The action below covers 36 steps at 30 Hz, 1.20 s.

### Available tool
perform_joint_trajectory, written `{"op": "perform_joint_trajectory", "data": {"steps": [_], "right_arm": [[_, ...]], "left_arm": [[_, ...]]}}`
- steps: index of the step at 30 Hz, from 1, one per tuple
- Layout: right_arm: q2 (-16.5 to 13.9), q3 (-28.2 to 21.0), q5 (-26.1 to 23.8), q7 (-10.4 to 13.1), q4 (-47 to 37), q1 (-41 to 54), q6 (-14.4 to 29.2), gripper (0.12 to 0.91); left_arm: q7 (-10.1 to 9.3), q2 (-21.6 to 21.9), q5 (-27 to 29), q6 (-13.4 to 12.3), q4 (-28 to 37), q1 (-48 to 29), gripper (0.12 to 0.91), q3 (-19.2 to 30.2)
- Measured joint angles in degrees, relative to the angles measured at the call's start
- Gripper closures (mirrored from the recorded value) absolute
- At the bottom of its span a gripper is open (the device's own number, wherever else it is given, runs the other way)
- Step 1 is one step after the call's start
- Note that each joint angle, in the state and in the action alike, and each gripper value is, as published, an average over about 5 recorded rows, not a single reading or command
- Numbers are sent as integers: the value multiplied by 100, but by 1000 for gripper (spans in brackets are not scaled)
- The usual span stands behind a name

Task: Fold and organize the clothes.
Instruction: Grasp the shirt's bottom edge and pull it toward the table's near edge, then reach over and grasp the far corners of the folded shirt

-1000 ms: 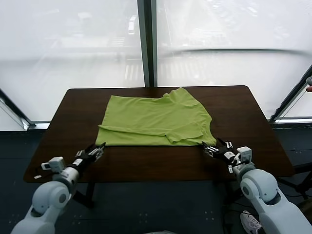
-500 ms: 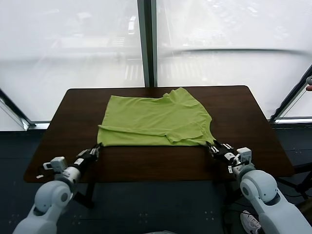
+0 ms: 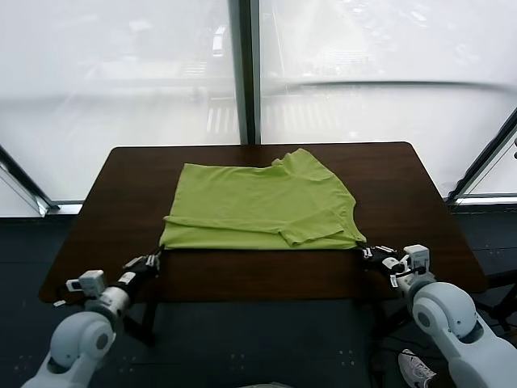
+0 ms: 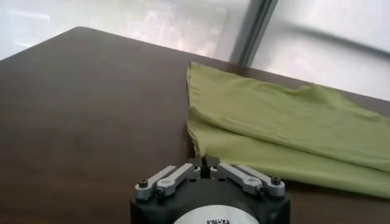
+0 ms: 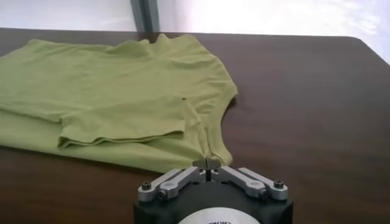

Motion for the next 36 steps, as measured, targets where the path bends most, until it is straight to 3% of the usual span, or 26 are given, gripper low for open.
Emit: {"op": "perform_joint_trajectory", "data": {"steps": [2, 4, 10, 13, 16, 20, 23, 28, 36], "right_arm": [[-48, 68, 211, 11, 46, 48, -29, 851], [-80, 134, 375, -18, 62, 132, -29, 760], [-18, 66, 479, -237, -186, 790, 22, 387], [85, -120, 483, -310, -459, 1322, 143, 219], [193, -349, 414, -403, -769, 1896, 286, 135], [418, -757, 60, -577, -1337, 2732, 447, 119], [653, -1114, -331, -635, -1867, 3336, 375, 119], [1076, -1738, -861, -760, -2789, 4295, 242, 118], [1771, -2600, -1234, -1354, -4275, 5507, 241, 118]], "left_arm": [[-70, -2, -25, 53, -107, 136, 832, -43], [-220, -9, -69, 159, -224, 264, 833, -71], [-1178, -2, -420, 835, -697, 535, 826, -184], [-1432, 66, -547, 1010, -903, 573, 721, -307], [-1529, 170, -648, 1038, -992, 433, 543, -421], [-1601, 341, -837, 1056, -930, -61, 286, -437], [-1570, 484, -943, 1042, -796, -555, 161, -363], [-1374, 717, -1228, 1056, -390, -1548, 125, -45], [-1528, 723, -1673, 1154, 796, -3312, 123, 910]]}}
